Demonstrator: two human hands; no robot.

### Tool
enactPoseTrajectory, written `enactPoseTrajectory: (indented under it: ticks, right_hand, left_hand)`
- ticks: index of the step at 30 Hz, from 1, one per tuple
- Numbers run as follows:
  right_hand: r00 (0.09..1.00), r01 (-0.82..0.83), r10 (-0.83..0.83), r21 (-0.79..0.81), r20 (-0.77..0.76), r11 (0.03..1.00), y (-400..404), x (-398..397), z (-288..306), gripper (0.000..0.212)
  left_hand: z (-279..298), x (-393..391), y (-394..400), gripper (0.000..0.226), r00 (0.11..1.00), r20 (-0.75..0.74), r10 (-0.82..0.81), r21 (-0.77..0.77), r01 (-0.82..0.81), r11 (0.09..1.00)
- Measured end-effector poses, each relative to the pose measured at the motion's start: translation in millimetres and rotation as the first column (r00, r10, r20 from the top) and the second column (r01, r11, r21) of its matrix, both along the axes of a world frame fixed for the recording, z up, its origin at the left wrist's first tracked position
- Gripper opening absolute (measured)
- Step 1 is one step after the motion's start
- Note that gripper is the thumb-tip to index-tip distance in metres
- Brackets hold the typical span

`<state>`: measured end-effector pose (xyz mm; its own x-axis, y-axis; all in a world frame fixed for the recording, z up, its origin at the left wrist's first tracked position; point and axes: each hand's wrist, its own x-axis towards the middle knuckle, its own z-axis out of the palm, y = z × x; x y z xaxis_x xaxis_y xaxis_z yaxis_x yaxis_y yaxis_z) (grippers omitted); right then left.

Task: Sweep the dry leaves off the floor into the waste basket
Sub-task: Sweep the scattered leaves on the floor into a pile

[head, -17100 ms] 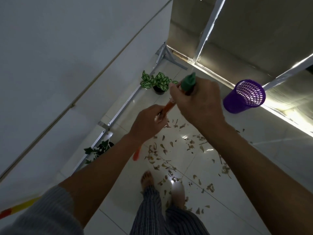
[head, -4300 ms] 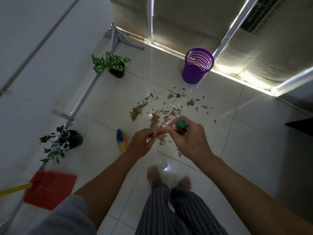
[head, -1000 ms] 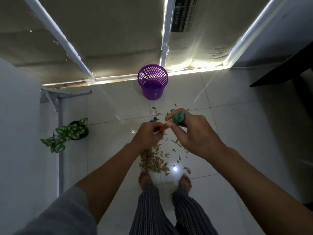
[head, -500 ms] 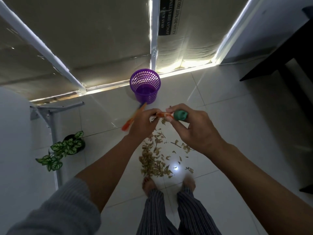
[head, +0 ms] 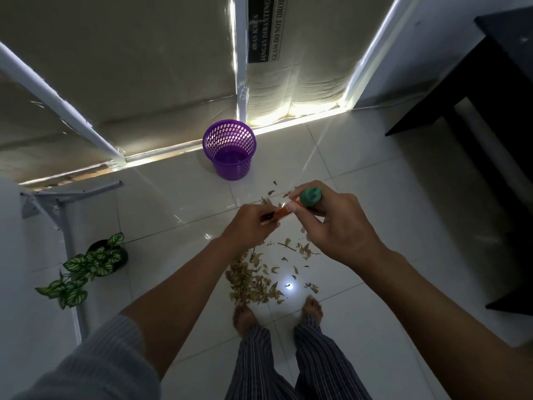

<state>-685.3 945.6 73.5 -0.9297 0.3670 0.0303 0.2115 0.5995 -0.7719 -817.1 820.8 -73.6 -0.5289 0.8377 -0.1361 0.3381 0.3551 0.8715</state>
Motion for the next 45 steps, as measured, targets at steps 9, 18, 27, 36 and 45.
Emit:
enactPoseTrajectory:
  ticks: [9,18,27,36,45]
  right_hand:
    - [0.994,-0.02,0.03,0.096,-0.109,0.995,21,14,0,0.022]
    - [0.991,-0.108,0.1,0.093,0.086,0.99,76,52,-26,0.019]
    - [0.969,-0.044,0.056,0.057,-0.239,0.997,185,72,13,0.022]
    - [0.946,0.062,-0.004,0.17,-0.323,0.983,255,65,-9,0.027]
    - [0.998,0.024,-0.034,0.169,0.058,0.985,277,50,-71,0.035]
  left_hand:
    - [10,3,27,0.019,0.967,-0.187,0.171,0.214,-0.13,0.968]
    - [-5,53,79,0.013,0.996,-0.086,0.032,0.008,-0.031,0.999]
    - [37,67,172,0.021,0.973,-0.222,0.067,0.099,-0.046,0.994]
    - [27,31,277,0.02,0.932,-0.356,0.061,0.175,0.002,0.985]
    - [-40,30,313,0.006,0.957,-0.283,-0.064,-0.031,0.057,0.998]
